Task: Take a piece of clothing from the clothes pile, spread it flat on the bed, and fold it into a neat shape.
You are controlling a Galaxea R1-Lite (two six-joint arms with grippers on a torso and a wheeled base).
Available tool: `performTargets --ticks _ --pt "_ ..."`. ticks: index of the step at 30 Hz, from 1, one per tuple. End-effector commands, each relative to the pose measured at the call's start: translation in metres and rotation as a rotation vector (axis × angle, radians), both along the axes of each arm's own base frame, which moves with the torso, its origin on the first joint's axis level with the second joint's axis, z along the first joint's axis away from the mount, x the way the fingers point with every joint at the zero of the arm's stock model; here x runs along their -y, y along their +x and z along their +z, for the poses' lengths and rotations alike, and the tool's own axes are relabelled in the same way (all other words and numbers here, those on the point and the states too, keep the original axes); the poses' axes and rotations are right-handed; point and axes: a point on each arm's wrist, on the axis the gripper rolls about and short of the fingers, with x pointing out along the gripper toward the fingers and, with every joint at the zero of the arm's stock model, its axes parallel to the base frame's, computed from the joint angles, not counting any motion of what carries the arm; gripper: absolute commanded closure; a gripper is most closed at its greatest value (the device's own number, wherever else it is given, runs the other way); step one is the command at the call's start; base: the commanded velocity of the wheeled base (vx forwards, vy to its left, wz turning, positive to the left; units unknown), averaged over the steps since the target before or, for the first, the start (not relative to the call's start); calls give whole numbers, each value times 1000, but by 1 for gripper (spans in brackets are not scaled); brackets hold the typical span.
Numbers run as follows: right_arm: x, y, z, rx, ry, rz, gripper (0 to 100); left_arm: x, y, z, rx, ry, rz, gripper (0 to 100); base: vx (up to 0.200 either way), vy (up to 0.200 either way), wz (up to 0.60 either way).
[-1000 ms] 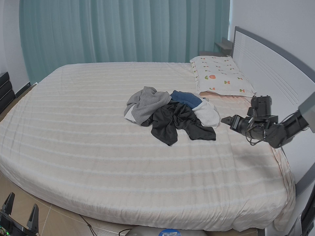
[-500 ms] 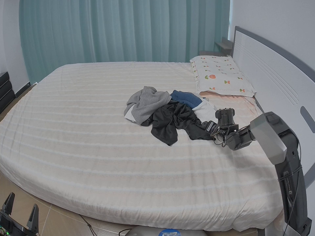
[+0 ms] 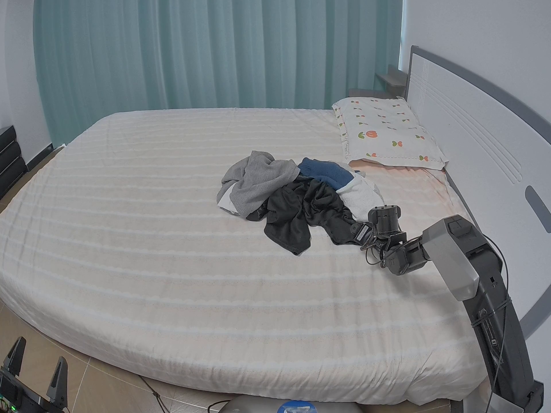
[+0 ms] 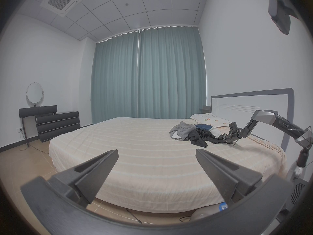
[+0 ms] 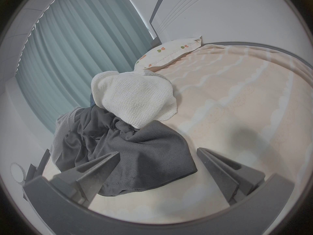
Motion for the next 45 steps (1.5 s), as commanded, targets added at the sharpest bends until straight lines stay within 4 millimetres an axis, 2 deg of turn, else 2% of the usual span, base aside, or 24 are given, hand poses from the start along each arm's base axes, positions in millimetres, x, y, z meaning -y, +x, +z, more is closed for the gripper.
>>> performTargets --ticks 1,7,12,15,20,21,22,25,26,27,28,30,32,33,34,35,36,37,38,40,42,44,45 --pt "-3 -1 -2 -1 1 6 100 0 0 -5 0 -1 0 0 0 0 0" --pt "-2 -3 18 58 12 8 100 0 0 -5 0 -1 2 0 0 0 0" --pt "2 -26 29 47 13 35 100 0 0 -5 2 -2 0 0 0 0 0" --pt "8 -47 39 58 29 70 100 0 0 -5 0 -1 2 0 0 0 0" --pt "17 -106 70 76 118 231 100 0 0 -5 0 2 0 0 0 0 0" --pt "18 -109 72 80 123 240 100 0 0 -5 0 2 0 0 0 0 0" --pt "21 -130 85 101 144 285 100 0 0 -5 0 2 0 0 0 0 0" --pt "26 -167 107 150 188 344 100 0 0 -5 0 4 0 0 0 0 0" --pt "27 -172 111 158 200 345 100 0 0 -5 0 4 0 0 0 0 0" --pt "30 -188 122 180 237 359 100 0 0 -5 0 5 0 0 0 0 0" --pt "30 -191 125 186 245 364 100 0 0 -5 0 5 0 0 0 0 0" --pt "34 -224 142 209 296 417 100 0 0 -5 1 13 -4 0 0 0 0" --pt "36 -249 150 204 319 449 100 0 0 -5 3 22 -17 0 0 0 0" --pt "37 -260 155 214 331 461 100 0 -1 0 36 19 -13 0 0 0 0" --pt "37 -268 160 232 340 471 100 1 -6 18 129 -6 -18 0 0 0 0" --pt "39 -277 168 263 352 479 100 0 -16 61 273 -55 -19 0 0 0 0" --pt "40 -283 175 292 357 489 100 0 -16 89 306 -101 -38 0 0 0 0" --pt "41 -287 181 312 360 495 100 0 -13 100 289 -119 -45 0 0 0 0" --pt "40 -295 193 355 370 521 100 0 -1 114 224 -133 -48 0 0 0 0" --pt "37 -309 210 422 386 567 100 1 12 121 167 -67 -48 0 0 0 0" --pt "34 -320 225 483 403 604 100 2 30 119 70 25 -99 0 0 0 0" --pt "31 -326 235 523 414 635 100 4 52 119 -27 52 -157 0 0 0 0" --pt "28 -330 244 557 425 656 100 6 69 121 -78 50 -184 0 0 0 0"
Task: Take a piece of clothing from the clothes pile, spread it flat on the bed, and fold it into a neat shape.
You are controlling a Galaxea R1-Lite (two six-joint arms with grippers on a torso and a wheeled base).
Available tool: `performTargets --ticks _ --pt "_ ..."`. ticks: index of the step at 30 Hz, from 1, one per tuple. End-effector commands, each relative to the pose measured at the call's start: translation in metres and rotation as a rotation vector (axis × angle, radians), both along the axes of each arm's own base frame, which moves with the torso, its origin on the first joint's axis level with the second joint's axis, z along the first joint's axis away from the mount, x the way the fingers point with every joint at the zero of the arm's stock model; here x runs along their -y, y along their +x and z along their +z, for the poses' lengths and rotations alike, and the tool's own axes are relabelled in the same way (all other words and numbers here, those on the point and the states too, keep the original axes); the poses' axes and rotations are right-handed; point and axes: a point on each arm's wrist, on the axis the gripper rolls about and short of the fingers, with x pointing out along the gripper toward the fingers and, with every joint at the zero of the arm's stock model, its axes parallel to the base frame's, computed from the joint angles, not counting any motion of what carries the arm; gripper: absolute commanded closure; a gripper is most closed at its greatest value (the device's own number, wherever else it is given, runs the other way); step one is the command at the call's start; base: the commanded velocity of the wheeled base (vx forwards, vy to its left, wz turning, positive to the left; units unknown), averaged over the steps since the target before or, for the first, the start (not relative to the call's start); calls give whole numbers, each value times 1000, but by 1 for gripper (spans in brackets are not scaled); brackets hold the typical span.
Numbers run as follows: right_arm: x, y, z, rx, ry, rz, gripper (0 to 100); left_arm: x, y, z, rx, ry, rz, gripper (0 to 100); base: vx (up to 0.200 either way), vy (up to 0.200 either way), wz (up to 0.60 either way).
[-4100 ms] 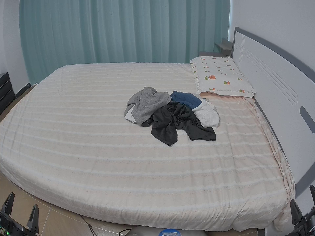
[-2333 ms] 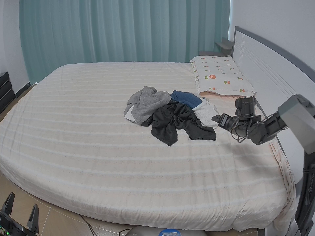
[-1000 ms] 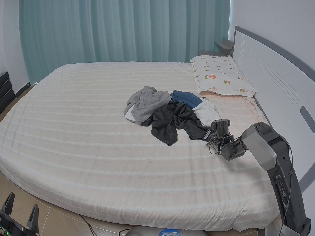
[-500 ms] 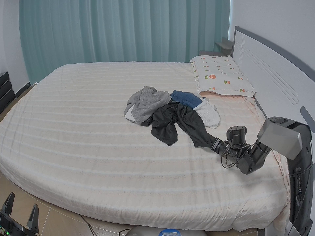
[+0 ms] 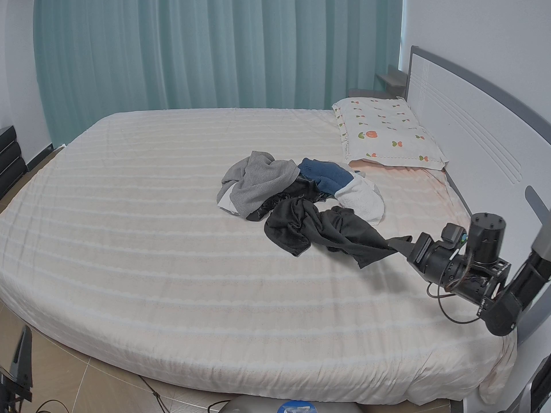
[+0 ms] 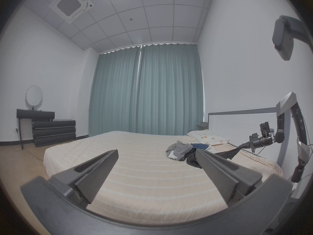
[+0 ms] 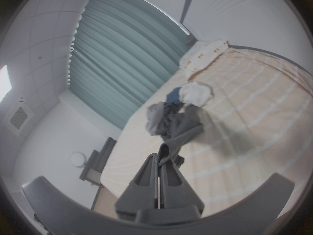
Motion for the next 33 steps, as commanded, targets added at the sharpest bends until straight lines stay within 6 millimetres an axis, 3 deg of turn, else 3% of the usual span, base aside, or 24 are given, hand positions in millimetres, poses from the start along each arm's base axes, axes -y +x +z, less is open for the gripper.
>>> performTargets --ticks 1,4,5,6,8,10,11,17,23,33 --pt "-5 -73 88 336 173 175 100 7 85 57 -236 82 -147 0 0 0 0" --pt "-5 -72 109 393 194 172 100 20 129 51 -296 90 -237 0 0 0 0" --pt "-5 -72 109 393 194 172 100 20 129 51 -296 90 -237 0 0 0 0" --pt "-5 -71 124 406 201 171 100 33 152 40 -357 84 -269 0 0 0 0" --pt "-8 -72 132 392 198 186 100 45 166 30 -428 72 -269 0 0 0 0" --pt "-12 -75 133 373 193 206 100 56 175 21 -486 67 -286 0 0 0 0" --pt "-19 -78 132 355 189 231 100 71 184 10 -549 57 -314 0 0 0 0" --pt "-26 -81 128 329 183 264 100 113 220 -16 -625 26 -363 0 0 0 0" --pt "-33 -88 122 282 168 293 100 151 241 -47 -655 69 -406 0 0 0 0" --pt "-28 -96 124 256 155 293 100 202 267 -74 -654 98 -418 0 0 0 0"
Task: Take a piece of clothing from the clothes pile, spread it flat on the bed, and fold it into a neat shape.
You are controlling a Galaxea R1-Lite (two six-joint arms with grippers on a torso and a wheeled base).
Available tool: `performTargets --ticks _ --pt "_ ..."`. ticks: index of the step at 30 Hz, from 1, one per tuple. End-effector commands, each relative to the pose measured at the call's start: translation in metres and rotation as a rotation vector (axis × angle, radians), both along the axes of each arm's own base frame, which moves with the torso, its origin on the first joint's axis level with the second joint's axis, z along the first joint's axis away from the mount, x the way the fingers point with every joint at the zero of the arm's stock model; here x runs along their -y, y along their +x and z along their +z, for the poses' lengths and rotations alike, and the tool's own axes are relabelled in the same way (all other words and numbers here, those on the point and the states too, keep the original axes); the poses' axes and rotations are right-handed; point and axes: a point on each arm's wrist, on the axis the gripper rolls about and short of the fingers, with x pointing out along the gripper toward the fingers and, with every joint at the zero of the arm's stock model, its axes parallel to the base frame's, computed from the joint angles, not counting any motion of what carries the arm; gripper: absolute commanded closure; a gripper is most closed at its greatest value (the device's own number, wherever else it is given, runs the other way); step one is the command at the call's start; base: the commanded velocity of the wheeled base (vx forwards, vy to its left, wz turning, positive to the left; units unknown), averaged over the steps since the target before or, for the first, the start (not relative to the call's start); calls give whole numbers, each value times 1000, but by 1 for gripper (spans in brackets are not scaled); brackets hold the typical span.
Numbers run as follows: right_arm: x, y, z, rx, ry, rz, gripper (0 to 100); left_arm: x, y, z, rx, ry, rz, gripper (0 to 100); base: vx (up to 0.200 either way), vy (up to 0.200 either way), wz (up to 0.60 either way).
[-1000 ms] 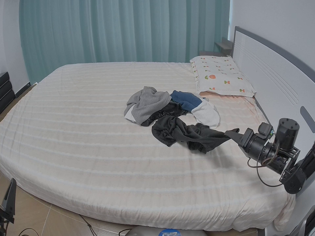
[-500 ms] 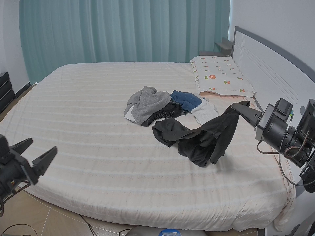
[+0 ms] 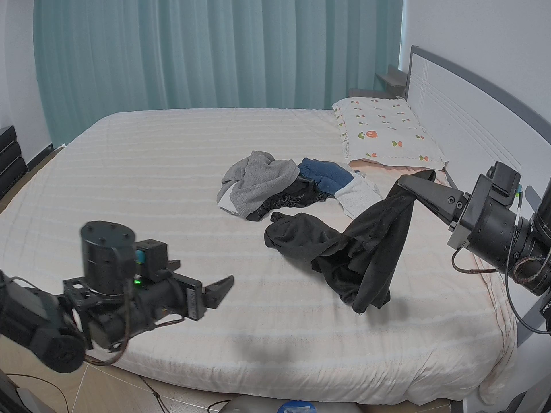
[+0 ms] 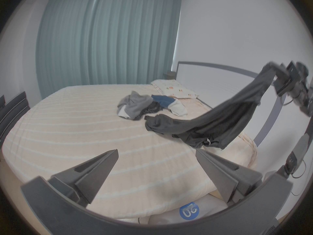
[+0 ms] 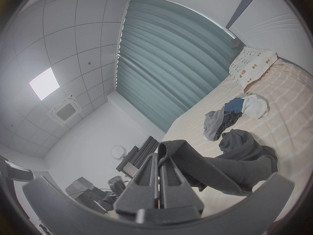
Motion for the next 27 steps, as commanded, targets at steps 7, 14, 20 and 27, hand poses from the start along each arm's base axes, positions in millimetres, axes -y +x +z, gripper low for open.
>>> performTargets --ticks 7,14,20,27 --pt "10 -24 12 -19 -14 24 100 85 45 -47 -23 -13 -39 0 0 0 0" --pt "11 -25 16 -5 -4 25 100 105 57 -62 4 -40 -30 0 0 0 0" --pt "8 -23 18 0 -3 33 100 111 58 -65 11 -50 -40 0 0 0 0" --pt "0 -26 26 26 16 74 100 117 73 -71 42 -86 -19 0 0 0 0"
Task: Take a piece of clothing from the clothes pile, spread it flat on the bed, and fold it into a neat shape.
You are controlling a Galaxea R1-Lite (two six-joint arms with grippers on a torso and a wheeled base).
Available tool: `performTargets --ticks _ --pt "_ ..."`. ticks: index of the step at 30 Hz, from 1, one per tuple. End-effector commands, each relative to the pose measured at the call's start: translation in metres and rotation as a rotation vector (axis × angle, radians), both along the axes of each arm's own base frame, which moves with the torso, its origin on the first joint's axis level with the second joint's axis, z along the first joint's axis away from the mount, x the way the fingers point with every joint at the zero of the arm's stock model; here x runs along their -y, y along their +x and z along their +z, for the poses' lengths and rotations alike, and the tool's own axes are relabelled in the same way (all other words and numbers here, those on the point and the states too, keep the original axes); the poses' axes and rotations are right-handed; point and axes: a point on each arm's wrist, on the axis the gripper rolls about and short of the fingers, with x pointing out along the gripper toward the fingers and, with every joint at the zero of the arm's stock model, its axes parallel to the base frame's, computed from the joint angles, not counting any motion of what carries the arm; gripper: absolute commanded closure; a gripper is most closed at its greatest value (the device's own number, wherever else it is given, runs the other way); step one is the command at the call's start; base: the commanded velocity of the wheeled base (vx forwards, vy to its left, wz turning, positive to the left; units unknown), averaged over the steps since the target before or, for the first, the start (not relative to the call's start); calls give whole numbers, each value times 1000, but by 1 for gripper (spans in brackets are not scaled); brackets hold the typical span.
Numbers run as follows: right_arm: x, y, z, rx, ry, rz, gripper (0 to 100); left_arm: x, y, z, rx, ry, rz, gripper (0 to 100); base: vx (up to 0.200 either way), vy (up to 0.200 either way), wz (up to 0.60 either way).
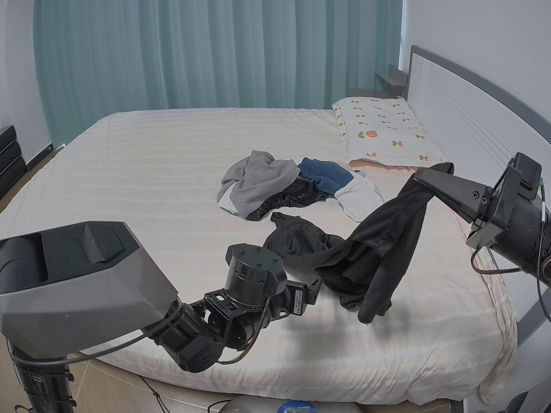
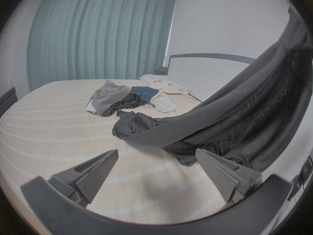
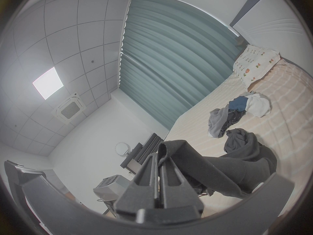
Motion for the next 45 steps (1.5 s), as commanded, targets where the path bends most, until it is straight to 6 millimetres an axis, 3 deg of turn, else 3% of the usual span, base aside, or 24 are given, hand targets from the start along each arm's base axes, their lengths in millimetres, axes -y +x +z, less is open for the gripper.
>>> performTargets --ticks 1,12,19,24,28,29,35,42,44,45 --pt "-5 -3 4 15 12 28 100 4 12 -5 21 -29 30 0 0 0 0" --pt "8 -10 38 143 105 1 100 -2 63 -18 40 -110 181 0 0 0 0" --pt "26 1 63 213 139 -88 100 -16 97 -40 19 -114 260 0 0 0 0" --pt "33 9 62 212 125 -123 100 -16 115 -49 23 -138 287 0 0 0 0" --pt "35 15 55 191 108 -143 100 -16 118 -53 10 -145 295 0 0 0 0" --pt "35 18 52 180 103 -149 100 -16 117 -53 5 -154 299 100 0 0 0" --pt "37 39 34 117 62 -200 100 -18 112 -49 -13 -168 305 100 0 0 0" --pt "35 57 19 64 21 -228 100 -27 86 24 -38 -257 322 100 0 0 0" --pt "33 64 14 61 -8 -241 100 -32 69 67 -82 -340 333 100 0 0 0" --pt "33 64 14 61 -8 -241 100 -32 69 67 -82 -340 333 100 0 0 0"
